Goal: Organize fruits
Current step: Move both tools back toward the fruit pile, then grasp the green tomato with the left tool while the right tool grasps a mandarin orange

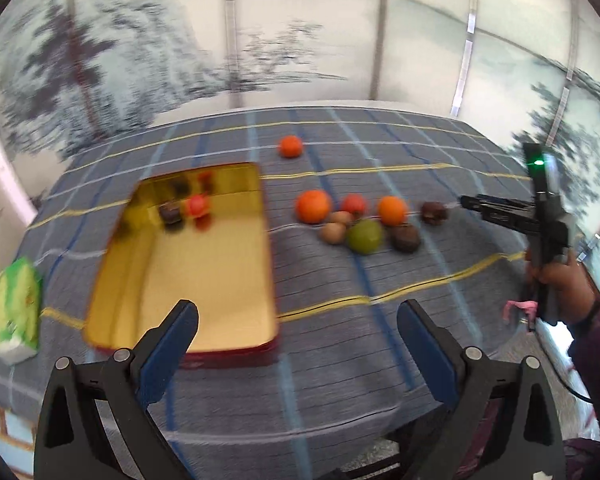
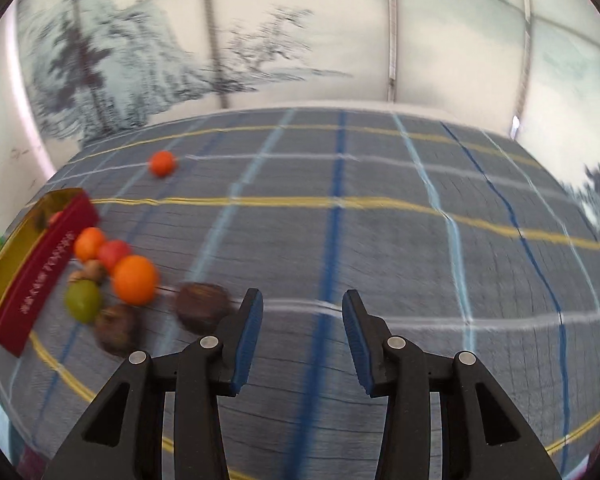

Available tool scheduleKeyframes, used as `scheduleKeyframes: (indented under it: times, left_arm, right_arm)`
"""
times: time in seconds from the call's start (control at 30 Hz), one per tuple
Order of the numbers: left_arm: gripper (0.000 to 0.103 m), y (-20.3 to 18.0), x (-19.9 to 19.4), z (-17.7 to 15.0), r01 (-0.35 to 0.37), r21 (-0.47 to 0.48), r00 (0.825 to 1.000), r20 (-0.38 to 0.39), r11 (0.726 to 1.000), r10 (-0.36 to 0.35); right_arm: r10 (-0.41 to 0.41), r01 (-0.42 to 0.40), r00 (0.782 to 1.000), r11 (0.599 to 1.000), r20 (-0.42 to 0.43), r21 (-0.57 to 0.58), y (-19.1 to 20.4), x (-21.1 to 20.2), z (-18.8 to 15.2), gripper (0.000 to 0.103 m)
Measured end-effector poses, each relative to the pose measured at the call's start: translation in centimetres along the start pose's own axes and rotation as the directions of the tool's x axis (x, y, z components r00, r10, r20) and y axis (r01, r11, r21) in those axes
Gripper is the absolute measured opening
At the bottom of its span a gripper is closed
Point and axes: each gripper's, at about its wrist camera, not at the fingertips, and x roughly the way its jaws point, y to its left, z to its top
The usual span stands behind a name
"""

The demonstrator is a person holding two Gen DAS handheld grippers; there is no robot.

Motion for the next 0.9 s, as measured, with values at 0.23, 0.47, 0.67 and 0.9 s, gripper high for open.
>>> scheduleKeyframes:
  times: [0.23, 0.47, 0.67, 0.9]
  left_arm:
    - [0.055, -3.3, 5.2, 3.3, 0.115, 0.055, 0.99, -0.094, 0.992, -0.11]
    - [0.045, -4.6, 10.4, 5.4, 0.149, -0.04, 0.972, -0.177, 0.988, -0.154]
    - [0.04, -4.5, 13.2, 5.9, 0.128, -0.144, 0.959, -0.236, 0.981, -0.16]
    - [0.04, -4.7, 15.0, 6.1, 0.072, -0.153, 0.957, -0.269, 0.986, -0.111]
  right_arm:
    - [0.06, -0.06, 0.998, 0.998, 0.013, 0.021, -1.2, 0.2, -0.1, 0.051]
    - [0.127, -0.128, 0.991, 0.992, 0.047, 0.014, -0.4, -0.2, 0.0, 0.055]
    - [0.175, -0.177, 0.982, 0.984, 0.07, 0.029, -0.8, -0.5, 0.0, 0.058]
    - [0.209, -0.211, 0.974, 0.977, 0.086, 0.016, -0.8, -0.7, 0.1, 0.061]
